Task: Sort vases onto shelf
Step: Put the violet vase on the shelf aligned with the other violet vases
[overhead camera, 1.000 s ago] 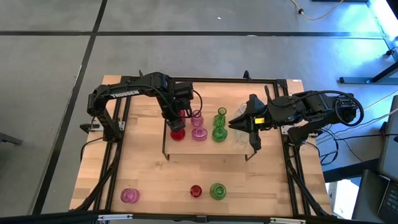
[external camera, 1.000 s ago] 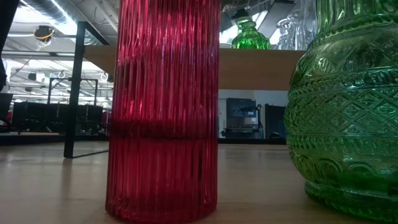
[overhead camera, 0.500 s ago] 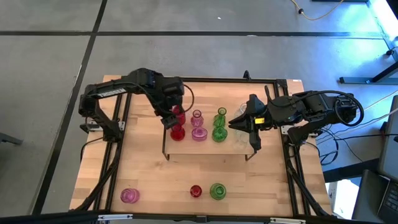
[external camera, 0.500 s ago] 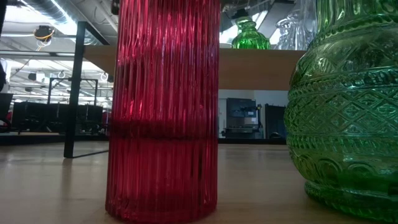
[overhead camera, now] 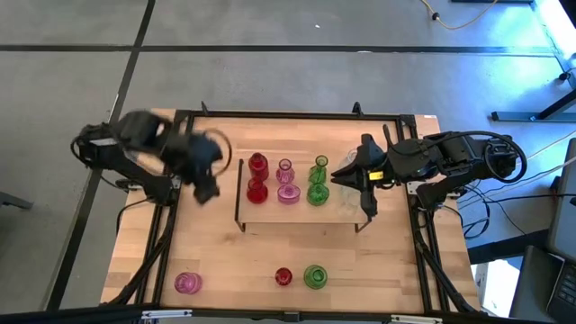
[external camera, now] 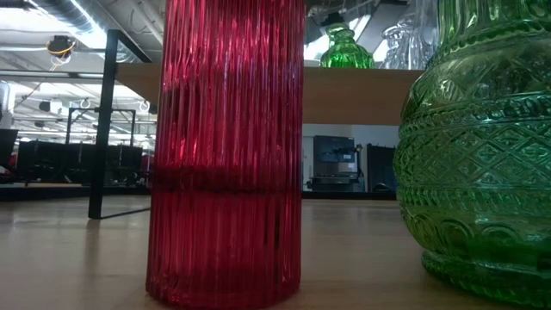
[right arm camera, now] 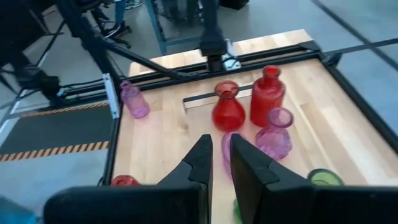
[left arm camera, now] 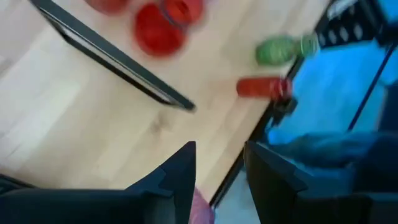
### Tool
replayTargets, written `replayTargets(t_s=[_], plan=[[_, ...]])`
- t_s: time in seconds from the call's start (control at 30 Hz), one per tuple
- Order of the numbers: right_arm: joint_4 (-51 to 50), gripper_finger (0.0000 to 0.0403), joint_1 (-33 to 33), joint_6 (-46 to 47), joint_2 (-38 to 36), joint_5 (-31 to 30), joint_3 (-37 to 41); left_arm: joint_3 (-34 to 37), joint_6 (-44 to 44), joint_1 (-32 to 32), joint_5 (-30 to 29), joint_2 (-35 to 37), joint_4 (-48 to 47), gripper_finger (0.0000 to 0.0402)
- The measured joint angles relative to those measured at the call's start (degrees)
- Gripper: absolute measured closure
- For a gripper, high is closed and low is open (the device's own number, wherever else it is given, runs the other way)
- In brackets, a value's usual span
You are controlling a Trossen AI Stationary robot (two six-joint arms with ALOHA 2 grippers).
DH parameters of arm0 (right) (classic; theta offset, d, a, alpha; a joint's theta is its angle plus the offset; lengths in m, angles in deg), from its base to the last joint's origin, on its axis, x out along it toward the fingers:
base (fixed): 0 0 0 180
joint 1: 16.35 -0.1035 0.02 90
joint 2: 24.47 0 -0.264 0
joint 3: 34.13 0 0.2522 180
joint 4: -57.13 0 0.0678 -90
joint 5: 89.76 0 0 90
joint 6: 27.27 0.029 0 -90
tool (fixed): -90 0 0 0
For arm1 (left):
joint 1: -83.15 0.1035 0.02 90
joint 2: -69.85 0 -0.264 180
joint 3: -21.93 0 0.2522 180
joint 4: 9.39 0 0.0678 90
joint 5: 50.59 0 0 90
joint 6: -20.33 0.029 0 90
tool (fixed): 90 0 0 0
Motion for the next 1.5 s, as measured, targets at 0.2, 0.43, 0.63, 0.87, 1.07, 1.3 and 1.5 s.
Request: replayTargets(t_s=[0.2,0.43,0.63,0.87,1.07,1.3,1.5], plan=[[-1.4,0.0363,0.0,-1.8,0.0,-3.1,0.0,6.6,-12.7,-18.9,-4.6,-2.0,0.2,0.0273],[-4.0,0.0363,0.0,-3.3,0.0,-3.6,0.0,19.9,-32.1,-36.4,1.1,-2.2,11.9,0.0273],[-4.3,0.0363,2.2,-4.5,0.0,-3.6,0.0,23.5,-47.0,-47.4,-5.4,-2.3,16.7,0.0273],[-4.3,0.0363,5.4,-4.6,0.0,-0.6,0.0,30.7,-56.5,-53.5,-7.3,-2.3,22.2,0.0273],[-4.4,0.0363,5.2,-4.5,0.0,0.1,0.0,37.6,-59.9,-54.1,-7.7,-2.3,28.2,0.0273],[-5.4,0.0363,5.2,-3.3,0.0,1.7,0.0,43.6,-61.1,-54.0,-7.0,-2.4,34.3,0.0273],[-5.4,0.0363,5.2,-2.5,0.0,2.1,0.0,45.6,-61.1,-54.0,-8.2,-2.3,35.5,0.0273]])
